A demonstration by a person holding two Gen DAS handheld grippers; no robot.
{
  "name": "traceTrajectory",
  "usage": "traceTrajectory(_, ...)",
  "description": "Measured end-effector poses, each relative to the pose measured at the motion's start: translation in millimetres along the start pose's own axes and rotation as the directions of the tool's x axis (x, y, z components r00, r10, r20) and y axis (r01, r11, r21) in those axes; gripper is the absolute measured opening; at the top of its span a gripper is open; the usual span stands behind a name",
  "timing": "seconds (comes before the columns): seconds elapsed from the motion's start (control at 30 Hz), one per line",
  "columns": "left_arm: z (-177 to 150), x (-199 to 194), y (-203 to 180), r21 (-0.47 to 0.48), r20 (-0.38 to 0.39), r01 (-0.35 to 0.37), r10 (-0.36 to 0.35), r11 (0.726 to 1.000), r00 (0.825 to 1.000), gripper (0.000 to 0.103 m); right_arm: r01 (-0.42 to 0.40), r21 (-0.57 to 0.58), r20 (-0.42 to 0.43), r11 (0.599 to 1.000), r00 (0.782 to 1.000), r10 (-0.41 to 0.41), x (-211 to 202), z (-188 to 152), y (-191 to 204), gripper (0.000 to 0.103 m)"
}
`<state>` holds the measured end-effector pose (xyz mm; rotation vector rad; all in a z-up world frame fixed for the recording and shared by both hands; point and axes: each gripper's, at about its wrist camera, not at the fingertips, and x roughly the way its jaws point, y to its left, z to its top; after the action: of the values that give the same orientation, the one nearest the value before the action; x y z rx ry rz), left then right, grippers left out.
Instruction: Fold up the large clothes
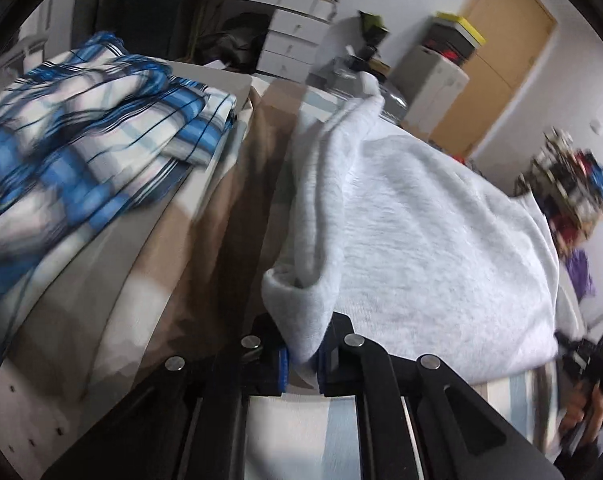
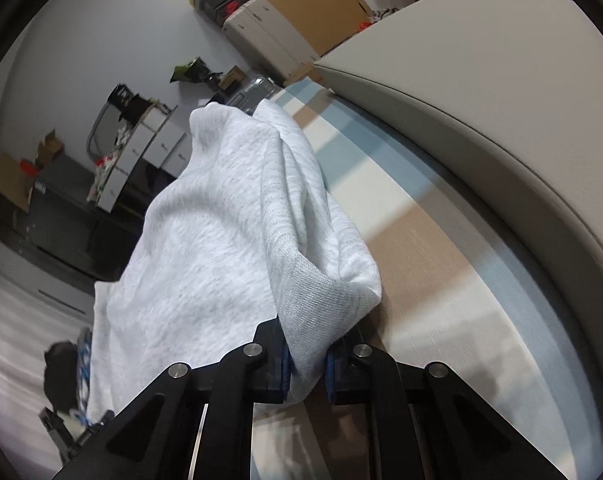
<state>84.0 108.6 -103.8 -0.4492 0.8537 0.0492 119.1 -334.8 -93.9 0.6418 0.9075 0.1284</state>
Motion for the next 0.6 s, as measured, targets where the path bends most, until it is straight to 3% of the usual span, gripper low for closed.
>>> traceTrajectory(0.1,-29.5,-25.4,5.1,-0.005,-0.047,0.01,-0.011,1.0,0.999,0.005,-0.006,0.018,-0.039,1.0,0.999,0.007,-31.9,-35.9,-19.8,0.013)
traceTrajectory(0.2,-49.1,-45.2,21.4,-0.066,-0.075,0.056,-0.061,0.996,0.995,0.01,-0.005,0.048,-0.066,0.999,0.998,0.008,-52.1,-55.5,-34.8,0.023)
traceTrajectory(0.27,-44.0,-49.5,28.1,-0.096,-0.068,0.082,-0.089,0.992,0.994,0.015,0.009,0.074,-0.071,0.997,0.997,-0.004,-60.6,-59.2,-41.2,0.028)
traceTrajectory(0.33,-35.9,-52.4,32.2,-0.11,-0.047,0.057,-0.063,0.992,0.997,0.028,0.048,0.065,-0.045,0.997,0.998,-0.045,-65.7,-56.1,-39.0,0.044)
traceTrajectory(0.5,-26.2,-67.1,21.2,-0.049,0.038,0.029,-0.028,0.998,0.999,0.05,0.042,0.039,0.028,0.998,0.999,-0.044,-70.4,-48.8,-26.1,0.058)
traceTrajectory(0.6,-15.5,-60.7,8.6,0.017,0.065,0.031,-0.032,0.999,0.997,0.059,0.067,0.092,0.071,0.994,0.995,-0.074,-71.2,-49.7,-30.6,0.059)
